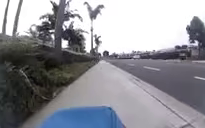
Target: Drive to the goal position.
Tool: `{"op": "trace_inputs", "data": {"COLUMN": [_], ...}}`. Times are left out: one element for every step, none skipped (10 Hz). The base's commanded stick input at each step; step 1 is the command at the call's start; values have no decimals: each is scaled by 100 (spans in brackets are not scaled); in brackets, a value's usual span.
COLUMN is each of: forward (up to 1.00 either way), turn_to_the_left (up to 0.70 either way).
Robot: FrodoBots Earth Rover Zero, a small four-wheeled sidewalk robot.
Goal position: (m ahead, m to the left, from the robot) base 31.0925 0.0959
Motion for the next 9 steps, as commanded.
{"op": "trace_inputs", "data": {"forward": [100,100,100,100,100,100,100,100,100], "turn_to_the_left": [0,0,0,0,0,0,0,0,0]}}
